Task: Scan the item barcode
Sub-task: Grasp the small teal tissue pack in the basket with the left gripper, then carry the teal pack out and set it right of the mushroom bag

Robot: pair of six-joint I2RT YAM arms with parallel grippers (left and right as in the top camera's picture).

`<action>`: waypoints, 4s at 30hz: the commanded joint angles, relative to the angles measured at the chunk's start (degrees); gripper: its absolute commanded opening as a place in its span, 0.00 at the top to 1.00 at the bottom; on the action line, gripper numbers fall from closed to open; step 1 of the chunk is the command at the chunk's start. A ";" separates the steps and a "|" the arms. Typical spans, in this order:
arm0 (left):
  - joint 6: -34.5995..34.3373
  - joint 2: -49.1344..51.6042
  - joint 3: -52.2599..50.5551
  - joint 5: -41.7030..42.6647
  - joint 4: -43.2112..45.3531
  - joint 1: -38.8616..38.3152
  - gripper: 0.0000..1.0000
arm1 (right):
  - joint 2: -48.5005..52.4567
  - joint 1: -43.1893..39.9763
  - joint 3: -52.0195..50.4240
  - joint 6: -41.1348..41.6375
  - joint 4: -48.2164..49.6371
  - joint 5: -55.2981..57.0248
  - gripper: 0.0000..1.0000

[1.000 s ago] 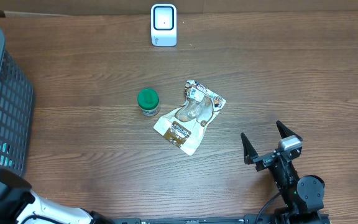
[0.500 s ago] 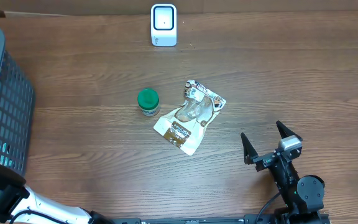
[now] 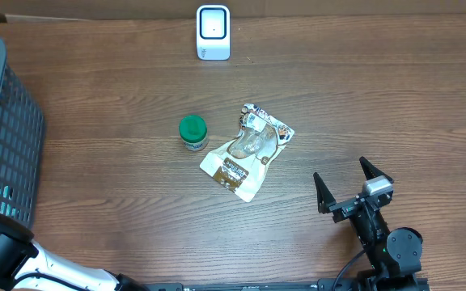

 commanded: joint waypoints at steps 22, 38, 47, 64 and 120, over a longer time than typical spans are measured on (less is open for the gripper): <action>4.24 0.00 -12.11 -6.47 8.61 0.20 0.66 | -0.57 0.22 -0.61 0.24 0.28 -0.26 0.00; 6.56 -1.62 -3.08 -2.54 2.16 -1.22 0.96 | -0.57 0.22 -0.61 0.24 0.28 -0.26 0.00; 0.28 -1.55 -5.05 -3.65 2.16 0.42 0.00 | -0.57 0.22 -0.61 0.24 0.28 -0.26 0.00; -1.84 -1.55 -16.41 -4.50 14.34 3.87 0.07 | -0.57 0.22 -0.61 0.24 0.28 -0.26 0.00; 10.62 -10.75 11.39 21.90 -3.48 -62.69 0.96 | -0.57 0.22 -0.61 0.24 0.28 -0.26 0.00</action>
